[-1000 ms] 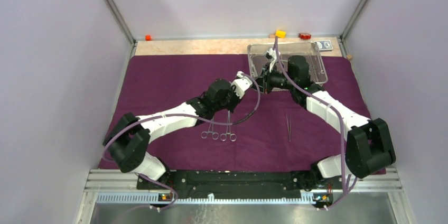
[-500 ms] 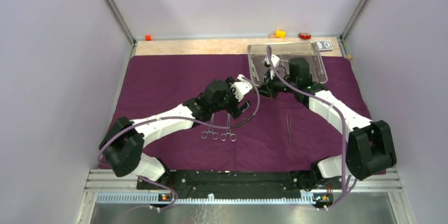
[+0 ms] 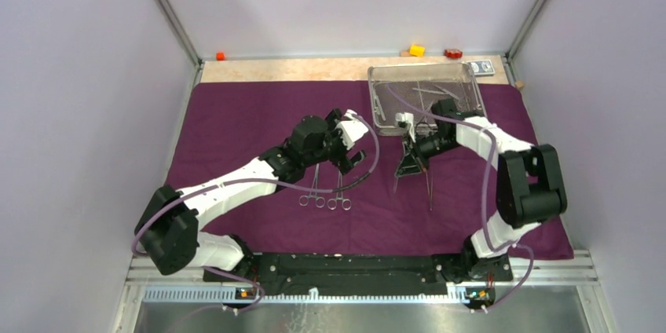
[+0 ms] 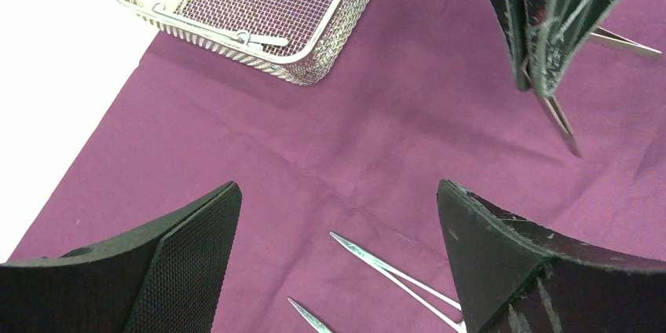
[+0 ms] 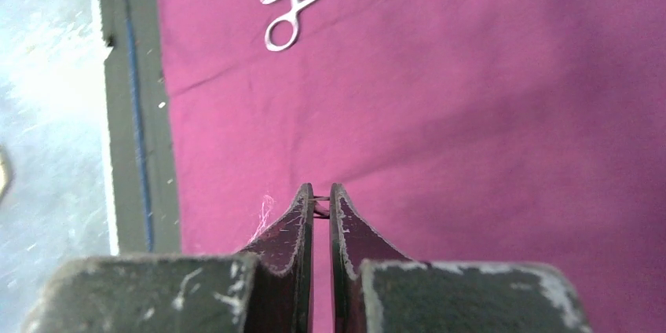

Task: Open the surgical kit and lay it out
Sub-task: Place the medical item in the surgical kit.

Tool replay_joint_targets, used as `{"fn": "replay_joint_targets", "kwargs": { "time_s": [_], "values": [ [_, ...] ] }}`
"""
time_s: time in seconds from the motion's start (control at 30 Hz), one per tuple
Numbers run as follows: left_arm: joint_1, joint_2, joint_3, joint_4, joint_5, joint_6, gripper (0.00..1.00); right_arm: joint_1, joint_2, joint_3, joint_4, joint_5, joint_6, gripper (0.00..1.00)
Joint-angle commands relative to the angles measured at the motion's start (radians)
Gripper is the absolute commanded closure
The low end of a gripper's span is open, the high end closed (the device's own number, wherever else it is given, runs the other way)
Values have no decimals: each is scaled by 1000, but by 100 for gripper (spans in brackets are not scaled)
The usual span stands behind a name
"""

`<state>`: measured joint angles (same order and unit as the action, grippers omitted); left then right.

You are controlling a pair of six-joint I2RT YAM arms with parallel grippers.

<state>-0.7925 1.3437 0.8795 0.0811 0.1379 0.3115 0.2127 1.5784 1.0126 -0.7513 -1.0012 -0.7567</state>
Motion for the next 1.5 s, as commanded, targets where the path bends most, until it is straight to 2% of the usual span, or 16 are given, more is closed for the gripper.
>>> {"fn": "replay_joint_targets", "kwargs": {
  "time_s": [0.0,0.3,0.6,0.83,1.03,1.47],
  "values": [
    [5,-10,4,17,6,12,1,-13,88,75,-260,-105,-270,100],
    [7,4,13,-1,36,0,1,-75,273,199,-551,-109,-504,100],
    [7,22,26,-12,63,-9,1,-116,397,298,-624,-36,-538,100],
    [6,27,26,-19,73,-11,1,-140,518,414,-745,-11,-597,100],
    [6,29,27,-24,79,-13,1,-156,550,433,-743,13,-595,99],
    [7,33,26,-30,96,-8,1,-168,614,449,-663,61,-548,90]
  ]
}}
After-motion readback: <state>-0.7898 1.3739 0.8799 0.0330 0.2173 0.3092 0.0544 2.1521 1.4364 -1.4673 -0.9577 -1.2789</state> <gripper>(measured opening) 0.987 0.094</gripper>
